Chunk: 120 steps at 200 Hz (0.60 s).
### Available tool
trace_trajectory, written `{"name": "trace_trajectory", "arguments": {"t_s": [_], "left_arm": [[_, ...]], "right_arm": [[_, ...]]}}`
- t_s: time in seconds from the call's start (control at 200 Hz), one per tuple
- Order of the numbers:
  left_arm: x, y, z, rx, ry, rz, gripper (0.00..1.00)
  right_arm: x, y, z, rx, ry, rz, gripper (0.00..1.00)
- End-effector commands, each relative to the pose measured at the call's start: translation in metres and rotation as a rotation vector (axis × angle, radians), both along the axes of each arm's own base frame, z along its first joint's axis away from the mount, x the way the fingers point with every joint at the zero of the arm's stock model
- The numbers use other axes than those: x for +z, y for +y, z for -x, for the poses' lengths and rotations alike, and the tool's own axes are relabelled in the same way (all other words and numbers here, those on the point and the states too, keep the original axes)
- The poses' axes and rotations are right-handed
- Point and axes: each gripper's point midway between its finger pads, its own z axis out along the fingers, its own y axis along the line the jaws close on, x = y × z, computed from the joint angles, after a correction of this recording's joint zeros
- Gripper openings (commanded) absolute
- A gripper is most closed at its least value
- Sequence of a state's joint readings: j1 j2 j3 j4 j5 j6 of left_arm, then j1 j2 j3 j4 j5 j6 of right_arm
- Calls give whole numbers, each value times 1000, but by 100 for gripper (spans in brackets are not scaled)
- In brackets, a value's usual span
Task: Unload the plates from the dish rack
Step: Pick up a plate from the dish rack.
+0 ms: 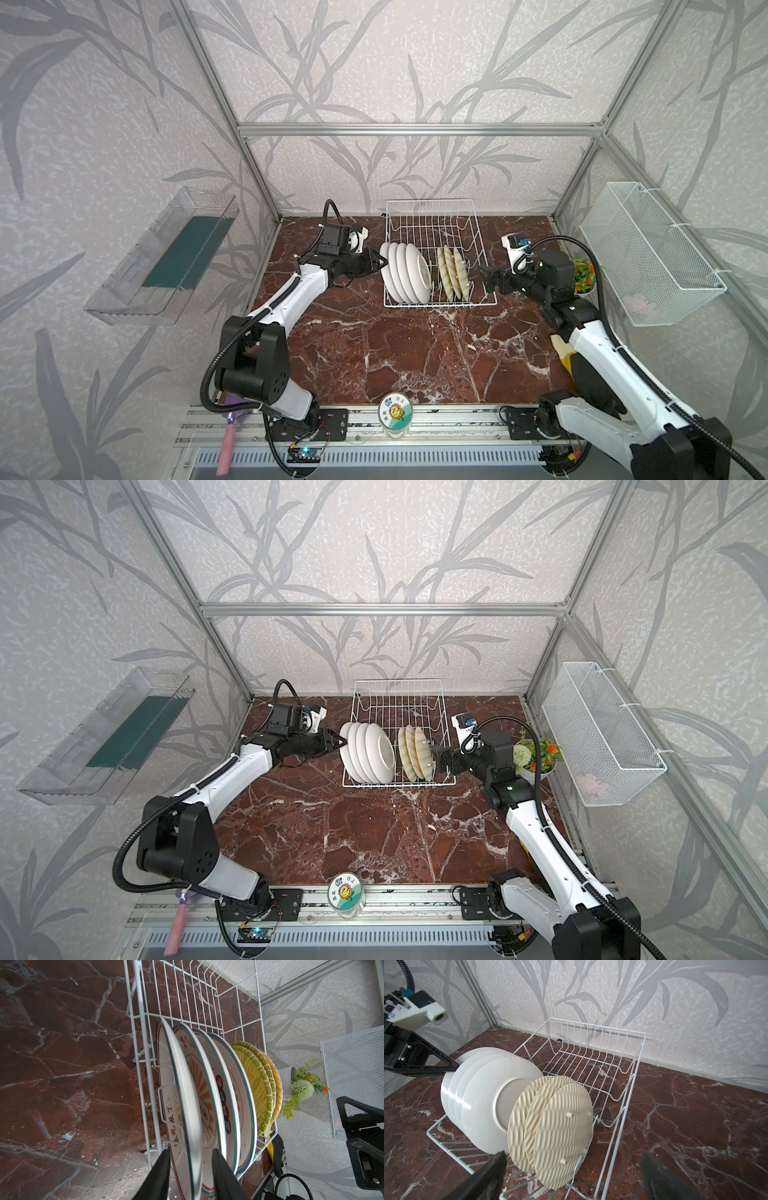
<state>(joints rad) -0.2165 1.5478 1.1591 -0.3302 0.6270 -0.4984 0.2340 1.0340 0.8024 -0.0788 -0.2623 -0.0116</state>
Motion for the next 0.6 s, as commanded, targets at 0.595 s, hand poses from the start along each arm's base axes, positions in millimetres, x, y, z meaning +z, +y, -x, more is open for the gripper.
{"name": "trace_trajectory", "arguments": {"t_s": [0.595], "left_arm": [[-8,-14,-5,-14,48,24,23]], "right_arm": [[5,5,-6,4,-34,-10,99]]}}
